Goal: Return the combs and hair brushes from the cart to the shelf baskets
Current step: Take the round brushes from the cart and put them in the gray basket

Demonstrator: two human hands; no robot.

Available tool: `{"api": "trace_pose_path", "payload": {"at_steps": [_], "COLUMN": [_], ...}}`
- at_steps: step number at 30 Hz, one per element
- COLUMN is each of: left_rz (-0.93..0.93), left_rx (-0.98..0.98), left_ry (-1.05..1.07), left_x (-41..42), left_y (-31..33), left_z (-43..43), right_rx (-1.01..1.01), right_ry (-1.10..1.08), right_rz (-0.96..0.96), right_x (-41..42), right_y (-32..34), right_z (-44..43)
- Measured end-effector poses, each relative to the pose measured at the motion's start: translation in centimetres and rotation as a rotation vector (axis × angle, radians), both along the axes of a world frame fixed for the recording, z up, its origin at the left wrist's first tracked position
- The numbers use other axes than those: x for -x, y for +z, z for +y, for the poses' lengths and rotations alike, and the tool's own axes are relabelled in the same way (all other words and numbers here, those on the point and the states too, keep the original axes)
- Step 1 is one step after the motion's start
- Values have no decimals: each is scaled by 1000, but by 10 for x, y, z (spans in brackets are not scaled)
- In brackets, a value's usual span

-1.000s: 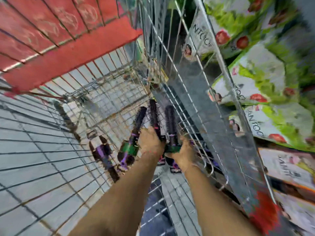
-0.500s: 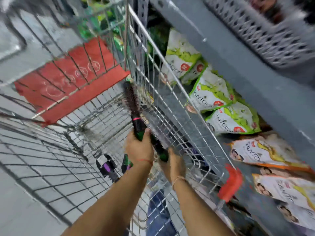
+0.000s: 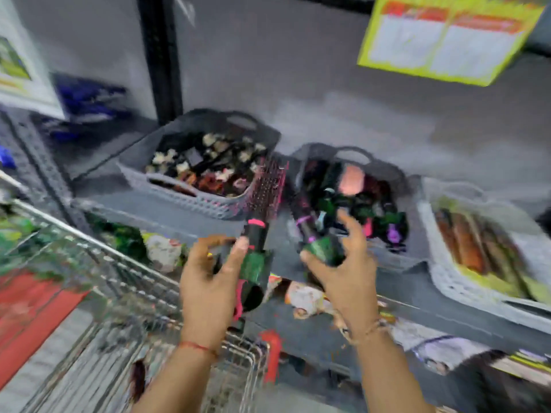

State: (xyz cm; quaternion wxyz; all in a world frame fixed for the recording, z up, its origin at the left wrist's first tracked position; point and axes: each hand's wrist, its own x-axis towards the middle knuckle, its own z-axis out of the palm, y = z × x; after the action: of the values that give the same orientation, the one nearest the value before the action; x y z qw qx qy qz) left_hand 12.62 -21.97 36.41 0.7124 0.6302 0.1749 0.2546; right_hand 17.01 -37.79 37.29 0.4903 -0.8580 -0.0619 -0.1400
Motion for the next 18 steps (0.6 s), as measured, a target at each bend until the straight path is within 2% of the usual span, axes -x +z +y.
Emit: {"api": "trace_pose_path", "payload": {"at_steps": [3,5,8,11,13,15,17,18], "left_rz": [-46,-37,86,268,426,614,674,686], "left_rx": [71,57,-74,-208,-400,-691,-981,-1036], "left_ry": [-93,-120,-204,-347,-466,-511,-480,-462], "left_x": [-43,-81,-142,-183,-197,-202,-199,-199], "left_y": [37,53,61,60,46,30,19,15], "left_z": [-51,-77,-116,-135,-132,-125,-121,-121], "right_rx": [-192,-233,-246,-195,-112,-28,116,189], "right_ry": [-211,-313,-375,-334,-302,-266,-230,-221], "right_rz": [-197,-198,-58,180,308,403,488,505], "right_x": [-23,-50,-96,-126,-134,-137,-139,-139], "right_y": [21,22,20,13,5,-1,-2,-3], "right_z": [-47,-66,-96,-115,-122,-129,-131,-131]}}
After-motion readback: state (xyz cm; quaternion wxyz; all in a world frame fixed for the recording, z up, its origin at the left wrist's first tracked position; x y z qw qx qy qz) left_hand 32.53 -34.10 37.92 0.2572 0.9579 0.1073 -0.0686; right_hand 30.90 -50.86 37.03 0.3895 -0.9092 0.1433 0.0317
